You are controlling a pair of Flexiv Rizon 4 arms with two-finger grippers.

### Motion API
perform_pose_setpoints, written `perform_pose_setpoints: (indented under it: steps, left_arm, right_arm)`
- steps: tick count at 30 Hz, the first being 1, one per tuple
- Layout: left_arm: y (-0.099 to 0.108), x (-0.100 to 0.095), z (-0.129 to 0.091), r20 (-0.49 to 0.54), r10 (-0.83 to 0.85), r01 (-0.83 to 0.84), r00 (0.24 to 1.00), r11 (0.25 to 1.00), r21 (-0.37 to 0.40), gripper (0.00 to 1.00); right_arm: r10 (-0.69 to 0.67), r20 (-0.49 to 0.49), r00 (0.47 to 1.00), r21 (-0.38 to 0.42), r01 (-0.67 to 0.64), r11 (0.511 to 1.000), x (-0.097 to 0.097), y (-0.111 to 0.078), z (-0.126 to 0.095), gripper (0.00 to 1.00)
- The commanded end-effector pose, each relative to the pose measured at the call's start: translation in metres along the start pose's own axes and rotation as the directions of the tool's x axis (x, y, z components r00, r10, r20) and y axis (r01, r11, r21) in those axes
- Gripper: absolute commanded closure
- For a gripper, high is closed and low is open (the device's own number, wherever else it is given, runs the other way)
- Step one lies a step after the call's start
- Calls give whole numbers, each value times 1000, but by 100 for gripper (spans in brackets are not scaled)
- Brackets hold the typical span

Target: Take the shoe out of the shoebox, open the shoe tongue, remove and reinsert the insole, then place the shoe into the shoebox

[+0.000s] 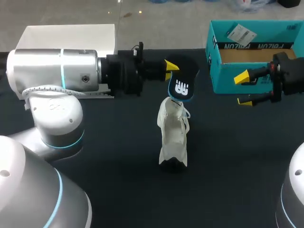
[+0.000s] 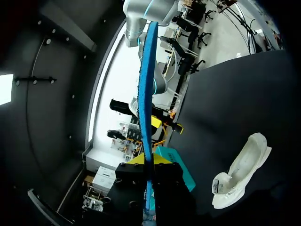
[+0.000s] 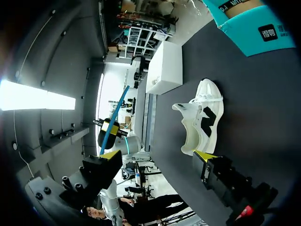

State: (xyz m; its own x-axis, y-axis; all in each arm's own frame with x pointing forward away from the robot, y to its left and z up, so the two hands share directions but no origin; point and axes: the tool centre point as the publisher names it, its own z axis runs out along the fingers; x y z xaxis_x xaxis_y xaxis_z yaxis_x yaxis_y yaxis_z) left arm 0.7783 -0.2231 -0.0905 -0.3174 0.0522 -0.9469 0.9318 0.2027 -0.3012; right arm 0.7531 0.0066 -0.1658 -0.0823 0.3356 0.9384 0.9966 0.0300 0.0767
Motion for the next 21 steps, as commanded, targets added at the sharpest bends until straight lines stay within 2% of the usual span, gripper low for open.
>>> perform_pose_setpoints:
  steps: [1, 6, 8, 10, 14, 15, 17, 21]
  left_arm:
    - [-5, 7, 1, 23, 3, -3, 1000, 1000, -9, 100]
    - [-5, 7, 1, 23, 3, -3, 1000, 1000, -9, 100]
    - [-5, 7, 1, 23, 3, -3, 1000, 1000, -9, 100]
    - [-5, 7, 1, 23, 3, -3, 1000, 1000, -9, 100]
    - [-5, 7, 1, 23, 3, -3, 1000, 1000, -9, 100]
    - [-5, 7, 1, 23, 3, -3, 1000, 1000, -9, 100]
    - [-5, 7, 1, 23, 3, -3, 1000, 1000, -9, 100]
    - [-5, 7, 1, 23, 3, -3, 1000, 1000, -9, 100]
  right_arm:
    - [1, 6, 1000, -1, -1, 1000, 1, -1, 1, 0]
    - [1, 6, 1000, -1, -1, 1000, 1, -1, 1, 0]
    - [22, 46, 999, -15, -22, 1000, -13, -3, 4, 0]
    - [81, 83, 993, -67, -75, 995, -28, -3, 0, 0]
    - [123, 127, 984, -148, -104, 983, -48, 0, -25, 0]
    - [121, 121, 985, -145, -103, 984, -50, 0, -32, 0]
    - [99, 146, 984, -143, -78, 987, -52, -1, -44, 0]
    - [93, 193, 977, -191, -55, 980, -53, 2, -65, 0]
